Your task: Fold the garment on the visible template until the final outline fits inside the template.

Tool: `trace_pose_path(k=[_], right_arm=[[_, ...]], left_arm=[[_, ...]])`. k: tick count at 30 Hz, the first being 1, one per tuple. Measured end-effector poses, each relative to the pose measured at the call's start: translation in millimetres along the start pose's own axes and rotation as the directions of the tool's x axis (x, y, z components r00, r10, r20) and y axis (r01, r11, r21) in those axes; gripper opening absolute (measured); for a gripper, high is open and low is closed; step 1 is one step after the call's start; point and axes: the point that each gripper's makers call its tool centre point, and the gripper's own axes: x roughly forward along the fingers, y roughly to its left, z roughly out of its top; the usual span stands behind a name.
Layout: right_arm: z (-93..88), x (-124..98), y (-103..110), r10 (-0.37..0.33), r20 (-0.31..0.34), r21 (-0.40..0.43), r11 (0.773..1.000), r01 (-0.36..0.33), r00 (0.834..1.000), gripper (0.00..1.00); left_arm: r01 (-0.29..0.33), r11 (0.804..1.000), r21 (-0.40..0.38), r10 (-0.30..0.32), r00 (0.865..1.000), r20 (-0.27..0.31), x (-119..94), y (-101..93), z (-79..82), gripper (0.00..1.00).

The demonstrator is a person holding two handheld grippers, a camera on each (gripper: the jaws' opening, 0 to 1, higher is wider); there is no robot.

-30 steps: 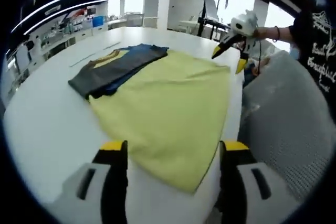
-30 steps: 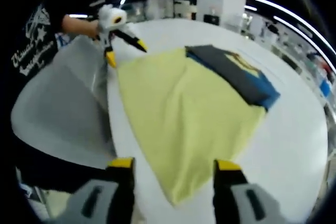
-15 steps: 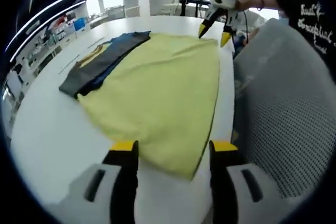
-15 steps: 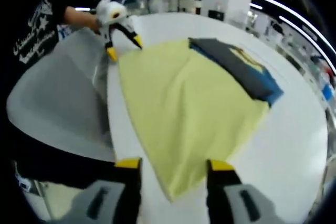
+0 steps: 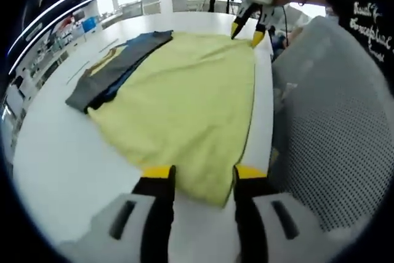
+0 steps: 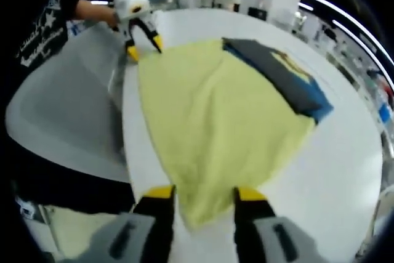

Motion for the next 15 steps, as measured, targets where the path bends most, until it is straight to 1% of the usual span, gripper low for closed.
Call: trace_pose_path(k=[2,4,9,11,15], right_arm=[[-0.4,0,-2,0.005,0.001,0.005,1.000,-0.005,1.000,0.25],[1.0,1,-3,-0.002,0.006,0.007,1.000,0.002,1.000,0.20],[2.5,2,-10,-0.015,0.010,0.021,1.000,0.015,1.000,0.10],[3.5,2,-12,-0.017,0.018,0.032,0.999,0.016,1.000,0.07],[4.6,3,-13,-0.015,0.028,0.041,0.999,0.014,0.999,0.02]], left_arm=[[0.000,1.000,0.001,0.000,1.000,-0.004,0,1.8,0.6,0.30],[-0.004,1.000,-0.002,0.004,1.000,-0.009,0,5.2,1.3,0.23],[-0.014,1.000,-0.002,0.014,1.000,-0.015,0,10.8,1.7,0.14],[-0.019,1.000,0.000,0.018,1.000,-0.016,0,12.1,1.8,0.09],[-0.025,1.000,-0.004,0.025,0.999,-0.021,1,14.4,0.5,0.06]])
